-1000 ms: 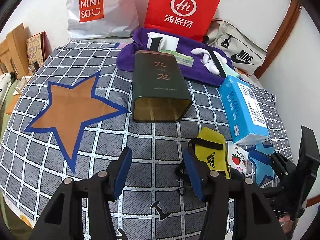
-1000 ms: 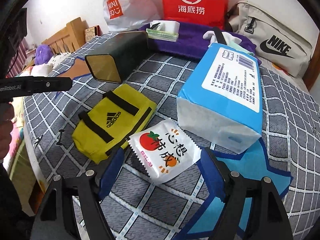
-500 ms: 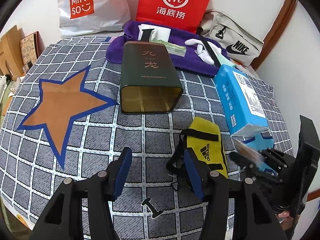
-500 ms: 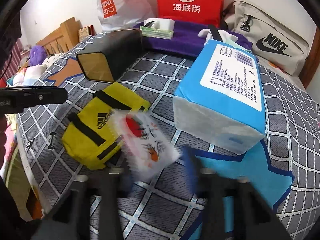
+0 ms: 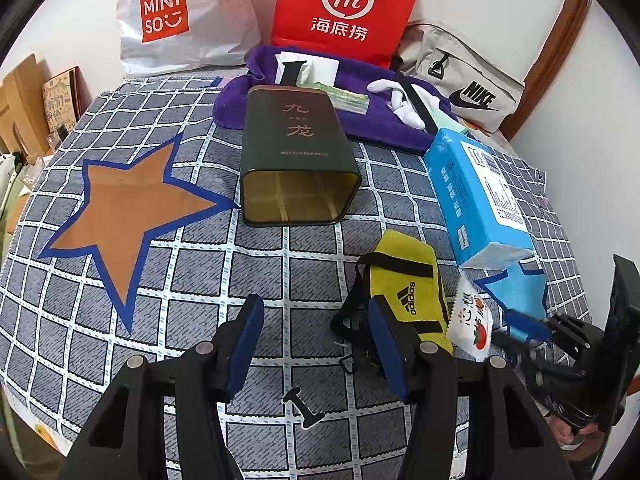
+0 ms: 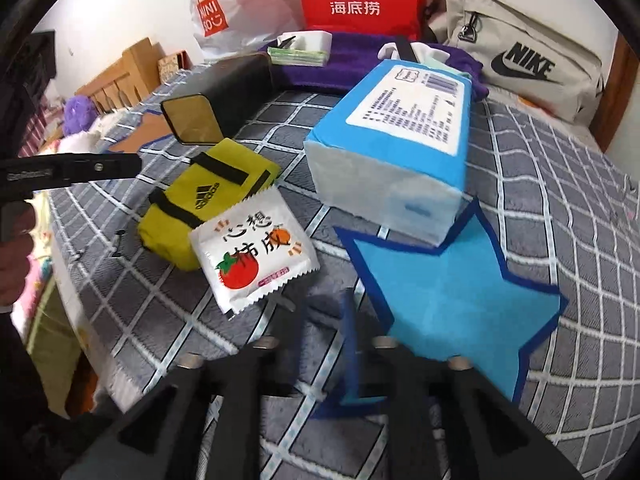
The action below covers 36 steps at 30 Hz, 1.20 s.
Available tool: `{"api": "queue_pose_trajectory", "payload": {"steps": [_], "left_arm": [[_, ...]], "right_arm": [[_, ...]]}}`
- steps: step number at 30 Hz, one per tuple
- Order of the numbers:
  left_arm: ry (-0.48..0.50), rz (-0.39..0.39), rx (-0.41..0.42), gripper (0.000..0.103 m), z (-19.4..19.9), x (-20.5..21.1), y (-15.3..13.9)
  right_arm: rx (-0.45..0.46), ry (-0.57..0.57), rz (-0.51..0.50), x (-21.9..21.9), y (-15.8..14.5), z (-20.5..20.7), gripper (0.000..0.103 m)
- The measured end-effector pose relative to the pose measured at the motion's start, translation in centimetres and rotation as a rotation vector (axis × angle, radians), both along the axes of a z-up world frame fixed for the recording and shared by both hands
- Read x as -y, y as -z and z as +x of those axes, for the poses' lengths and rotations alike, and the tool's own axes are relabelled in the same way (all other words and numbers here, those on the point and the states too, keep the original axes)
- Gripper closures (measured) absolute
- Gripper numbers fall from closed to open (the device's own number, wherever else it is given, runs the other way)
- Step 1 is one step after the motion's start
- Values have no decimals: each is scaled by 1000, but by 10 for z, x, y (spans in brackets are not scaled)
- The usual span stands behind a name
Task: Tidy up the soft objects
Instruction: 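Reach the right tool toward the white snack packet, then grasp the white snack packet with the right tool while the left grasps the yellow pouch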
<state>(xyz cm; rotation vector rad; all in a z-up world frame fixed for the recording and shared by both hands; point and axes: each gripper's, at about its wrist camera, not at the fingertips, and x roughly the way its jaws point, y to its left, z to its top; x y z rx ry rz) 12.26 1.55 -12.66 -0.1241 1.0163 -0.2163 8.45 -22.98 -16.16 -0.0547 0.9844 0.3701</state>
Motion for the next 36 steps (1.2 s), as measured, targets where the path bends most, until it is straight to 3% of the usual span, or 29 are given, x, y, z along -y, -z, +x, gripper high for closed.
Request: {"api": "queue_pose_trajectory", "payload": {"steps": [1,2,9,18,19,23,32,36], "left_arm": [[1,1,-1,51,0,0,0],[3,3,-2,51,0,1,0],[15,15,-5,51,2,5,0],[10,9,-22,51,9,1,5],[11,6,-25,51,10,1,6],[19,-8,-26,51,11,2,8],[75,-26,-17,51,6,15,6],[103,-25,-22,39,6,27,10]], "right_arm": [[11,-8,5,0,-1,-1,33],[31,-26,9,-3,-4,-4,28],[85,-139,-8,-31,-6,3,25],[63,-208,-96,-58,12,23,25],[69,-205,-98,-58,13,22,26],[88,-180,-95,-54,10,21,48],[82,-111,-62,-33,3,10,52],[74,-72,-63,-18,1,6,51]]}}
